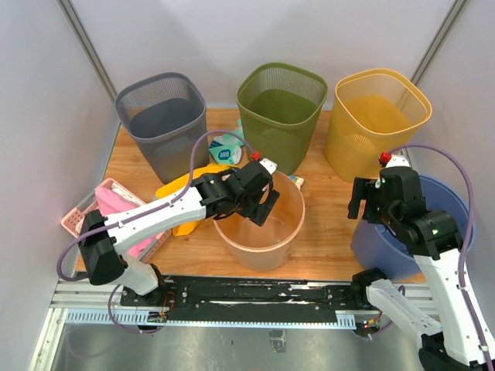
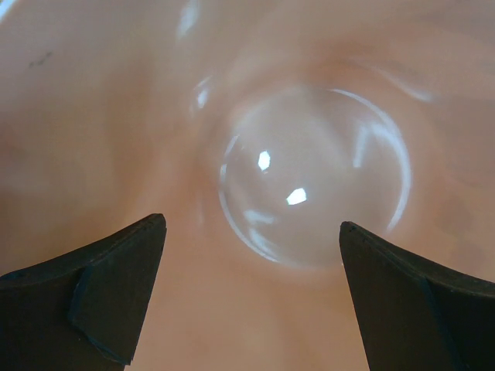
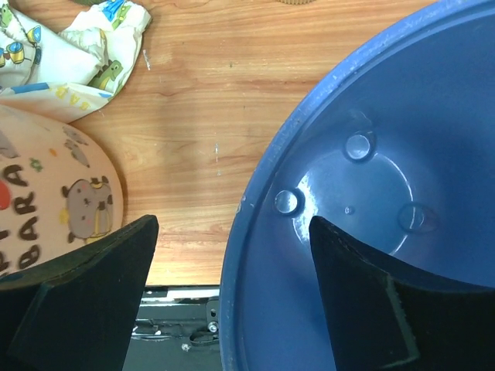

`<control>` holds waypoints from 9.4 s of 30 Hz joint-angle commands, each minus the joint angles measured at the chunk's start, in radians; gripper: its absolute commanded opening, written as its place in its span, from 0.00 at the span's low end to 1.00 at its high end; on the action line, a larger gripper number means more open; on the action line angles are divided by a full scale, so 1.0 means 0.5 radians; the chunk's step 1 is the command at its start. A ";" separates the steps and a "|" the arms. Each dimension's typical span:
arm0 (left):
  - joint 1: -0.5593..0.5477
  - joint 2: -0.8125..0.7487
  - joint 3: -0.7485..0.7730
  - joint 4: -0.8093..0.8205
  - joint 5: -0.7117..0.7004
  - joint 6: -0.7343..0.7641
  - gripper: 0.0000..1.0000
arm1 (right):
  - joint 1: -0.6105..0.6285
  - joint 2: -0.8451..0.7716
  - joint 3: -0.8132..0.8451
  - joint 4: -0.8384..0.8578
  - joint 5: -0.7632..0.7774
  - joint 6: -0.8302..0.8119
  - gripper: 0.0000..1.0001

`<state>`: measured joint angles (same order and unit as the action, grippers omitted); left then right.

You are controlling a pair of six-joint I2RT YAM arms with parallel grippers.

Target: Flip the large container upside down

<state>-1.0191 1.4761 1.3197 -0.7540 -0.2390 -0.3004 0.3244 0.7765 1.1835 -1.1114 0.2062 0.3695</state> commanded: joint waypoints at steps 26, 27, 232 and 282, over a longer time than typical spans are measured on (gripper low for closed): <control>0.178 -0.407 0.479 -0.670 -0.276 -0.087 0.99 | 0.036 -0.168 -0.106 0.691 -0.842 0.281 0.00; 0.176 -0.429 0.511 -0.678 -0.213 -0.067 0.99 | 0.036 -0.163 -0.103 0.716 -0.878 0.357 0.00; 0.245 -0.335 0.184 0.422 1.600 -0.177 0.95 | -0.615 -0.201 0.142 0.282 -1.270 -0.375 0.71; 0.110 1.326 1.948 0.579 1.674 -0.285 0.99 | -0.588 -0.268 0.413 -0.261 0.635 -0.017 0.73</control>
<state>-0.9646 2.1857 2.1925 -0.3550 0.6659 -0.5159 0.0181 0.6323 1.2747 -1.1889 0.4793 0.3859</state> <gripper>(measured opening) 0.984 0.731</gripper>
